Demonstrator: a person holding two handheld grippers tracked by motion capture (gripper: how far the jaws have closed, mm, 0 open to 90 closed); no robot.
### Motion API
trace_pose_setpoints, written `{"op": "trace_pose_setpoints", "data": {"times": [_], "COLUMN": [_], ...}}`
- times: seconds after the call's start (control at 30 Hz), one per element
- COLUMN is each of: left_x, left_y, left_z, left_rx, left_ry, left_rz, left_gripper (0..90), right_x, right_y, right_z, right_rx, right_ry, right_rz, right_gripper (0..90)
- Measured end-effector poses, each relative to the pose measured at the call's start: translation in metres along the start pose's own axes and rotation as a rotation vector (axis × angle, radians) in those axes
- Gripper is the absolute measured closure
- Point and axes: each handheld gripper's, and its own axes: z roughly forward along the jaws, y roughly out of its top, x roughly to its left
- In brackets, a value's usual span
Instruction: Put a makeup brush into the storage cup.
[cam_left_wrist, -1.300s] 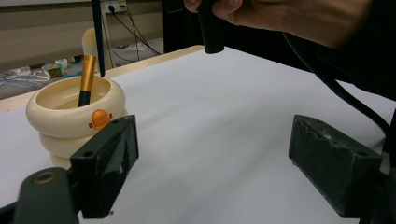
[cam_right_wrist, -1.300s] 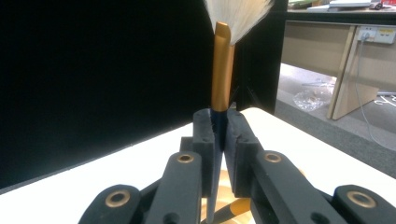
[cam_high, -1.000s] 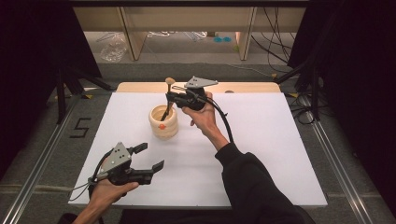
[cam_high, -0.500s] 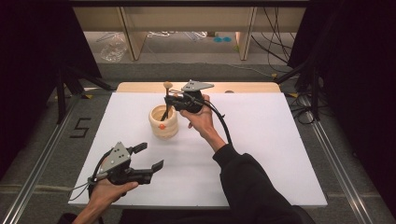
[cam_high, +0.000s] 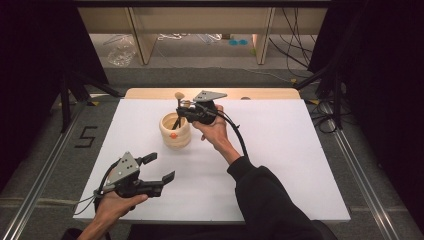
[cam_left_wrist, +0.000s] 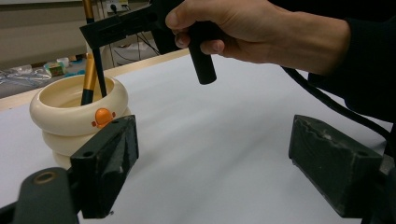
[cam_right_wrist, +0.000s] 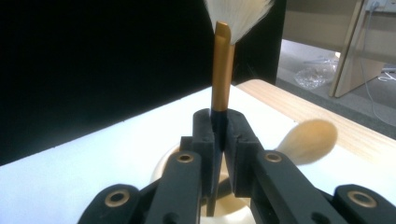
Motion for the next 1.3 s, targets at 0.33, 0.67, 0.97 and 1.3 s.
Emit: {"op": "trace_pose_setpoints", "data": {"times": [0.33,0.67,0.97,1.3], "left_x": [0.0,0.0,0.0,0.0], "left_y": [0.0,0.0,0.0,0.0], "left_z": [0.0,0.0,0.0,0.0], "left_rx": [0.001,0.001,-0.001,-0.004], "left_ry": [0.0,0.0,0.004,0.007], "left_rz": [-0.007,0.002,-0.01,-0.014], "left_gripper": [15.9,15.9,15.9,15.9], "right_x": [0.001,0.004,0.009,0.011], "right_y": [-0.003,0.0,0.008,0.008], "right_z": [0.002,-0.002,-0.016,-0.044], "right_rx": [0.017,0.029,0.025,0.008], "right_ry": [-0.002,-0.037,-0.067,-0.09], "right_rz": [-0.007,0.008,0.008,-0.014], "right_gripper": [83.5,55.3,32.7,27.4]}}
